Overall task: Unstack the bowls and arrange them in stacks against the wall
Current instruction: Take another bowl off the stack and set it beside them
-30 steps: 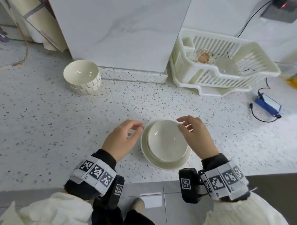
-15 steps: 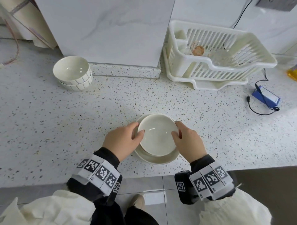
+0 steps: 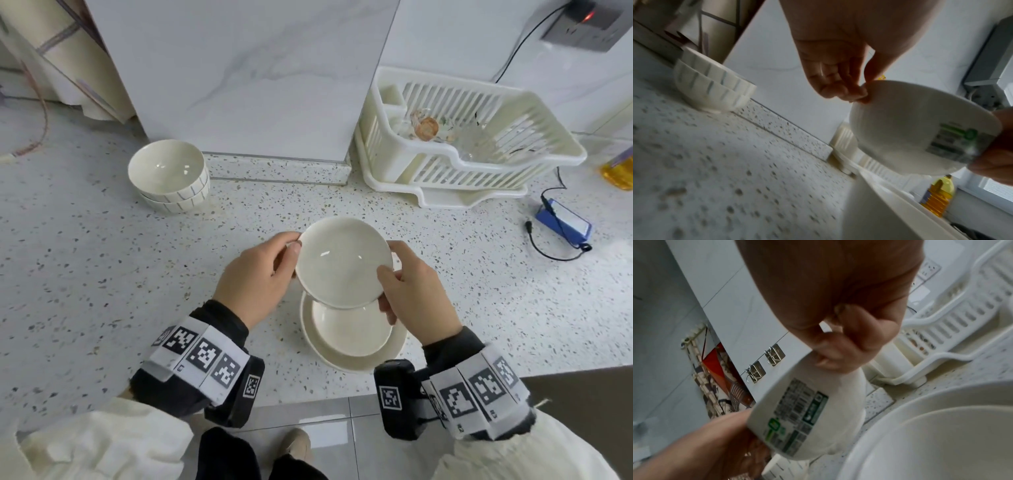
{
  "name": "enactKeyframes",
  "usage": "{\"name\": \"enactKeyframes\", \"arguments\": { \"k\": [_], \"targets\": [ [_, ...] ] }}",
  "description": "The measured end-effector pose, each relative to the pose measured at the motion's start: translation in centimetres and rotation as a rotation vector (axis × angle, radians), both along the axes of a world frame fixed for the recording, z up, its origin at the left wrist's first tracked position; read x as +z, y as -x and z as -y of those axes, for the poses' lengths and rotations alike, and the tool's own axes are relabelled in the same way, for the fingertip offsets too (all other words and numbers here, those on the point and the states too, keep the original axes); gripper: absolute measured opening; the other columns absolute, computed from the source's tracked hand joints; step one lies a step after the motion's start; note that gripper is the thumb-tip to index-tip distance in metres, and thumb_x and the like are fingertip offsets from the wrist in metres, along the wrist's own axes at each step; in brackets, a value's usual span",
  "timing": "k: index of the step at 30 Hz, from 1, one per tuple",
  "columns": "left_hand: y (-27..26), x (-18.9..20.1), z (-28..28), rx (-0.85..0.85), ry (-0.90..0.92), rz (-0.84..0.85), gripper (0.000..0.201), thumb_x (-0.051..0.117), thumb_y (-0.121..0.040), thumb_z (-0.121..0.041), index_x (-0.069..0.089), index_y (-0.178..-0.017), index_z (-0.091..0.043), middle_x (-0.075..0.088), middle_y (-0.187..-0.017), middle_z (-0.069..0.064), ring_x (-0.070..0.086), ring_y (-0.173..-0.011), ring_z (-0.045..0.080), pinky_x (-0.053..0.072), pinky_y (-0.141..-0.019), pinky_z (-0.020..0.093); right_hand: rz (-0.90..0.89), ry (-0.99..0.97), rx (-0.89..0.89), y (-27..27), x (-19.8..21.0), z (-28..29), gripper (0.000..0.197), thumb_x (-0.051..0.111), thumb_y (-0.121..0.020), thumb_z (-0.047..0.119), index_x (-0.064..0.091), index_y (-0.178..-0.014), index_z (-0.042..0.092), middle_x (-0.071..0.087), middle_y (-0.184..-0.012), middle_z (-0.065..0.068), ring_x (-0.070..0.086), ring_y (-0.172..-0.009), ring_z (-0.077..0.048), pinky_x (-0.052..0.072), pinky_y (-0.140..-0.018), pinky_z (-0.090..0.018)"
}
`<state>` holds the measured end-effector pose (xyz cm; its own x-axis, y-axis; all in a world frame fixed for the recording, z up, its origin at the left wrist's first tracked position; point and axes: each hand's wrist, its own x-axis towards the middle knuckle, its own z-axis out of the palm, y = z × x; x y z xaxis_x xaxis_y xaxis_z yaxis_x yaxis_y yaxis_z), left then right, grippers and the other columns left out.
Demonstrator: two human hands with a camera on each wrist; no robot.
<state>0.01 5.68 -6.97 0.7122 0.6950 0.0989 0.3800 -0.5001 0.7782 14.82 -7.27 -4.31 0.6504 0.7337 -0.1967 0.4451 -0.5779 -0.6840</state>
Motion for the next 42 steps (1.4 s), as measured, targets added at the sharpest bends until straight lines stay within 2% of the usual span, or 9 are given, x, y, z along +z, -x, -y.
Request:
{"name": "enactKeyframes", "arguments": {
  "k": [3, 7, 13, 15, 17, 19, 23, 27, 42],
  "targets": [
    [1.5, 0.1, -2.7, 0.035, -0.007, 0.041, 0.031, 0.037, -0.093, -0.028, 0.054, -0.118, -0.019, 0.063, -0.095, -0.004, 0.055, -0.072, 0.009, 0.045, -0.064, 0.023, -0.2, -0.067, -0.05, 1.1, 0.4, -3.3, 0.039, 0.035, -0.083, 0.002, 0.046, -0.119, 0.014, 0.057, -0.044, -0.007, 0.049, -0.03, -0.018, 0.039, -0.032, -0.021],
    [4.0, -0.5, -6.7, 0.085, -0.002, 0.046, 0.03, 0.038, -0.093, -0.026, 0.053, -0.119, -0.019, 0.062, -0.11, -0.001, 0.06, -0.085, 0.017, 0.052, -0.074, 0.034, -0.429, -0.097, -0.089, 2.7, -0.2, -8.4, 0.043, 0.032, -0.084, -0.002, 0.045, -0.124, 0.004, 0.058, -0.037, -0.006, 0.055, -0.031, -0.024, 0.043, -0.031, -0.022],
    [7.2, -2.3, -12.3, 0.104, -0.015, -0.01, 0.031, 0.04, -0.093, -0.023, 0.051, -0.121, -0.02, 0.057, -0.117, -0.002, 0.055, -0.1, 0.012, 0.049, -0.085, 0.035, -0.582, -0.091, -0.171, 4.7, -2.8, -15.8, 0.045, 0.03, -0.087, -0.001, 0.036, -0.131, 0.005, 0.061, -0.038, -0.008, 0.06, -0.032, -0.022, 0.048, -0.033, -0.022],
    [7.7, -3.1, -14.1, 0.1, -0.061, -0.014, 0.031, 0.041, -0.092, -0.025, 0.051, -0.12, -0.018, 0.054, -0.12, 0.0, 0.05, -0.108, 0.012, 0.046, -0.09, 0.032, -0.603, -0.096, -0.224, 5.1, -3.9, -17.6, 0.047, 0.029, -0.087, -0.001, 0.032, -0.133, 0.006, 0.062, -0.047, -0.014, 0.06, -0.032, -0.022, 0.049, -0.034, -0.023],
    [7.8, -3.8, -15.8, 0.116, -0.134, -0.036, 0.042, 0.039, -0.087, -0.036, 0.049, -0.121, -0.015, 0.05, -0.128, 0.004, 0.04, -0.119, 0.014, 0.036, -0.097, 0.027, -0.616, -0.107, -0.279, 5.2, -4.9, -19.0, 0.049, 0.028, -0.087, -0.002, 0.028, -0.135, 0.007, 0.061, -0.055, -0.019, 0.06, -0.032, -0.022, 0.05, -0.034, -0.024],
    [7.7, -4.1, -17.2, 0.165, -0.164, -0.056, 0.052, 0.043, -0.083, -0.042, 0.044, -0.127, -0.014, 0.04, -0.139, 0.008, 0.028, -0.129, 0.019, 0.031, -0.103, 0.032, -0.628, -0.116, -0.328, 5.1, -5.8, -19.9, 0.05, 0.027, -0.088, -0.002, 0.023, -0.137, 0.008, 0.06, -0.058, -0.02, 0.06, -0.031, -0.021, 0.052, -0.035, -0.025],
    [7.3, -4.8, -18.9, 0.259, -0.085, -0.126, 0.078, 0.065, -0.077, -0.038, 0.025, -0.138, -0.01, 0.015, -0.152, 0.017, 0.012, -0.141, 0.03, 0.026, -0.111, 0.045, -0.626, -0.127, -0.398, 4.9, -7.1, -20.9, 0.053, 0.026, -0.089, -0.003, 0.019, -0.139, 0.011, 0.059, -0.06, -0.021, 0.059, -0.031, -0.02, 0.051, -0.033, -0.025],
    [6.9, -5.6, -20.2, 0.245, -0.036, -0.136, 0.092, 0.066, -0.073, -0.042, 0.013, -0.141, -0.011, 0.01, -0.153, 0.015, 0.011, -0.141, 0.029, 0.029, -0.11, 0.047, -0.621, -0.136, -0.452, 4.9, -8.1, -21.7, 0.055, 0.027, -0.089, -0.002, 0.017, -0.141, 0.014, 0.06, -0.06, -0.02, 0.06, -0.032, -0.019, 0.052, -0.035, -0.025],
    [7.2, -6.3, -21.0, 0.216, -0.011, -0.118, 0.093, 0.064, -0.074, -0.045, 0.01, -0.142, -0.012, 0.009, -0.153, 0.01, 0.016, -0.14, 0.028, 0.034, -0.106, 0.046, -0.618, -0.2, -0.469, 4.9, -8.5, -23.3, 0.048, 0.031, -0.094, 0.011, 0.02, -0.14, 0.013, 0.061, -0.065, -0.017, 0.062, -0.05, -0.028, 0.057, -0.046, -0.03]
  ]
}}
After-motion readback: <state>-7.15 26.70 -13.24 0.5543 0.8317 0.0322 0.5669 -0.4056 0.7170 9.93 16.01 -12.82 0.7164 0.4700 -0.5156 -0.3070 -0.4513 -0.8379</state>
